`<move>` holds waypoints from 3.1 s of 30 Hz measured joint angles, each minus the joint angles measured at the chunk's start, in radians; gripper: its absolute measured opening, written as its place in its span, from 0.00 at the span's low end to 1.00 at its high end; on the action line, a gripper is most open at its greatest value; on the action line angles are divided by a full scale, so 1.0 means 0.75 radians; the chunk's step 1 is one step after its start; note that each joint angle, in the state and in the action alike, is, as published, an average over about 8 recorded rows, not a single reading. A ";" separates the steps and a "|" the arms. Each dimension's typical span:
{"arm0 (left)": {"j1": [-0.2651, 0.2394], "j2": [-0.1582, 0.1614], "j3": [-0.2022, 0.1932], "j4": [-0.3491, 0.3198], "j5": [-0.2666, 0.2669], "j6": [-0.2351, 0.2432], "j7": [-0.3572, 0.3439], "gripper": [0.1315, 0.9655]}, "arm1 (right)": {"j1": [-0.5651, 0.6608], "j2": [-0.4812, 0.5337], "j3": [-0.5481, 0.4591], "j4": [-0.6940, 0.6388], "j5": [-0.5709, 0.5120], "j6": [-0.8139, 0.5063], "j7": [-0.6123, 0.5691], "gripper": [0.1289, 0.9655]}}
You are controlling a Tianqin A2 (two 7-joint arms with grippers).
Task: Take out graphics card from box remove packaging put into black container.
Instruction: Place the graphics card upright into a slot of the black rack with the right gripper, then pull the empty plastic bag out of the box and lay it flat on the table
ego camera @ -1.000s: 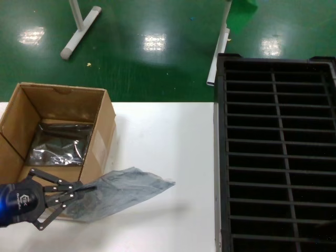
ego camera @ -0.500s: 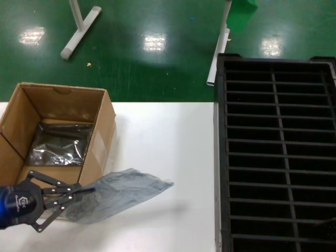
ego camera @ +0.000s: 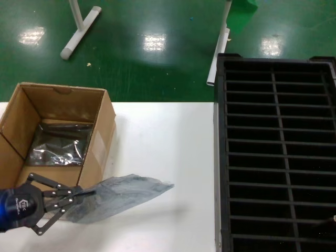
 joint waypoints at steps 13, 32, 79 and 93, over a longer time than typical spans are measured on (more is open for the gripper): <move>0.017 0.006 -0.028 -0.005 0.012 0.000 -0.004 0.01 | 0.023 -0.034 -0.010 -0.026 -0.027 0.001 -0.025 0.08; 0.007 0.002 -0.001 0.041 -0.001 0.001 0.019 0.01 | -0.114 -0.084 0.064 -0.033 -0.047 0.046 -0.076 0.09; 0.086 0.020 -0.094 -0.200 -0.030 -0.065 -0.145 0.01 | -0.137 -0.404 0.192 -0.321 -0.088 0.514 -0.361 0.84; 0.164 0.225 -0.171 -0.418 -0.061 -0.295 -0.214 0.01 | -0.129 -0.390 0.176 -0.315 -0.082 0.508 -0.350 0.98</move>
